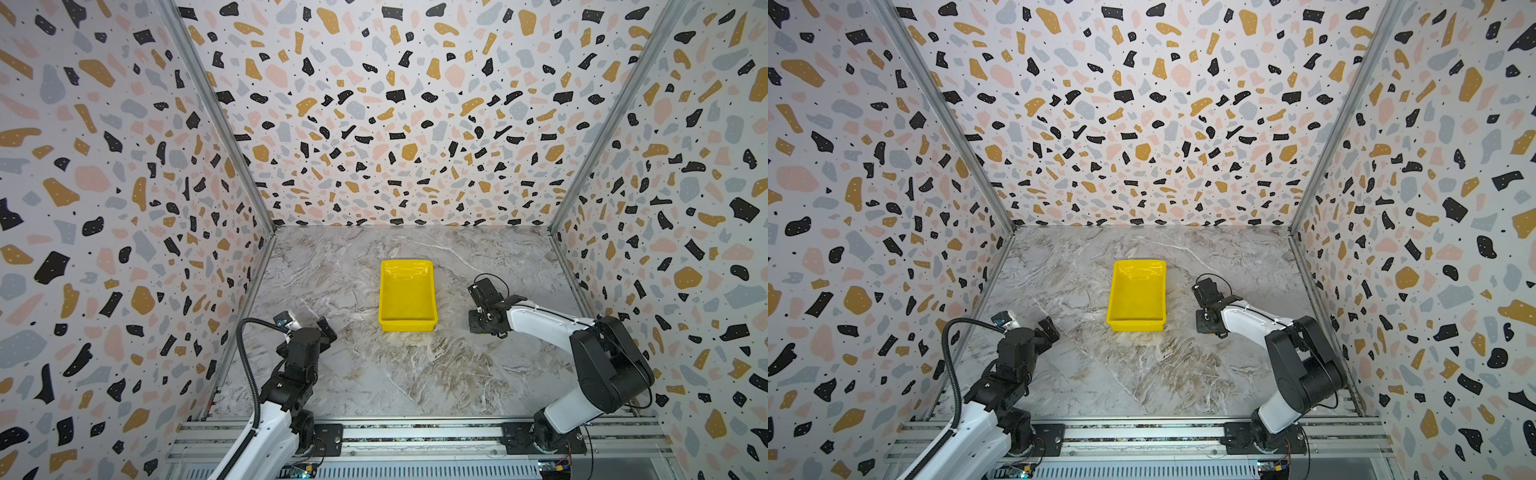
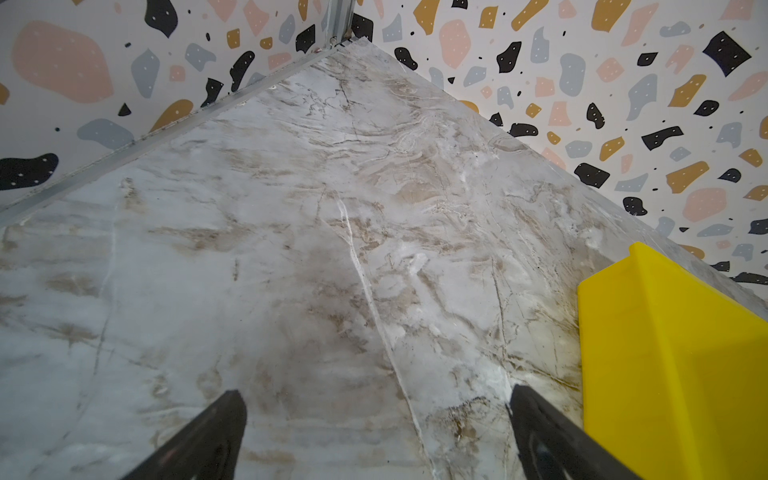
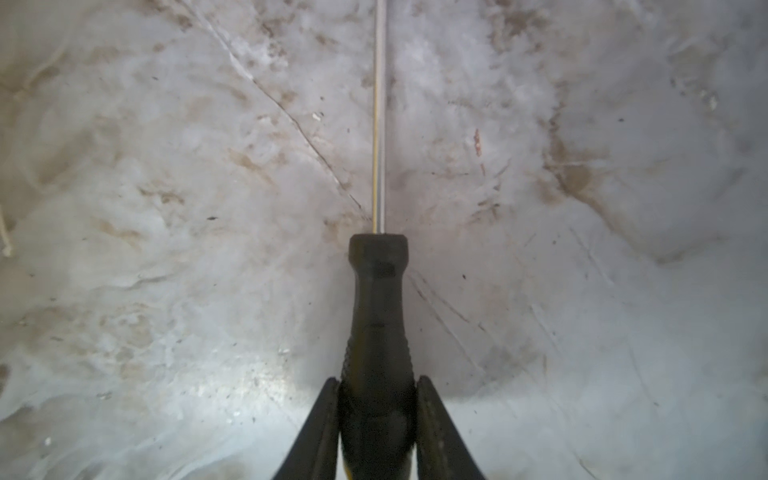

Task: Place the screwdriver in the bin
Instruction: 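Carry the screwdriver with the right gripper over the yellow bin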

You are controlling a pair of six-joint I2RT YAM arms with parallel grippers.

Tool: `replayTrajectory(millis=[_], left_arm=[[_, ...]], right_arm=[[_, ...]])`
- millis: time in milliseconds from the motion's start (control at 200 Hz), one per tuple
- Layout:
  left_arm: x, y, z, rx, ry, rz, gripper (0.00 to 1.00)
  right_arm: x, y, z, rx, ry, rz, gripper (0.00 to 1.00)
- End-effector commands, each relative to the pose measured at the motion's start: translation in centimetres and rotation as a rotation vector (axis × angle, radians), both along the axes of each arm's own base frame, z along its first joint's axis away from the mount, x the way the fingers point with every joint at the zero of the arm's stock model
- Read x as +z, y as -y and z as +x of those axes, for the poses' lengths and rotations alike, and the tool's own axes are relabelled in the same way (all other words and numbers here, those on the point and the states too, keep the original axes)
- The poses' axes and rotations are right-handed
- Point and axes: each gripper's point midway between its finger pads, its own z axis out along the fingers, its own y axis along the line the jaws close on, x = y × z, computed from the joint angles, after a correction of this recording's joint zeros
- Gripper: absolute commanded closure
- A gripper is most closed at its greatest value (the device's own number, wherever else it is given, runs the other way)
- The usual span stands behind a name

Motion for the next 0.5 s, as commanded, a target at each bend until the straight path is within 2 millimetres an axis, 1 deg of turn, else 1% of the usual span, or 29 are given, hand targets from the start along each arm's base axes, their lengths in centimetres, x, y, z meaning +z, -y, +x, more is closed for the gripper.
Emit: replayTrajectory(millis=[0, 105, 225, 315, 400, 465, 496], left_arm=[[0.4, 0.1, 0.4, -0.003, 0.032, -0.009, 0.0], [0.4, 0.1, 0.4, -0.004, 0.032, -0.008, 0.0], [0.4, 0.2, 0.4, -0.005, 0.032, -0.01, 0.0], [0.4, 0.1, 0.4, -0.004, 0.03, -0.009, 0.0], [0.4, 0.2, 0.4, -0.004, 0.03, -0.008, 0.0], [0.3, 0.1, 0.4, -0.003, 0.027, -0.007, 0.0], [0.3, 0.1, 0.4, -0.003, 0.027, -0.007, 0.0]], right_arm=[[5.3, -1.2, 1.1, -0.024, 0.108, 0.066, 0.87], [8.1, -3.1, 1.1, -0.015, 0.163, 0.13, 0.87], [11.2, -6.4, 1.3, 0.019, 0.223, 0.201, 0.87], [13.0, -9.9, 1.5, 0.052, 0.25, 0.258, 0.88], [14.0, -13.6, 1.6, 0.081, 0.264, 0.312, 0.88], [14.2, -16.4, 1.7, 0.094, 0.271, 0.367, 0.88], [14.0, -17.6, 1.7, 0.093, 0.266, 0.392, 0.88]])
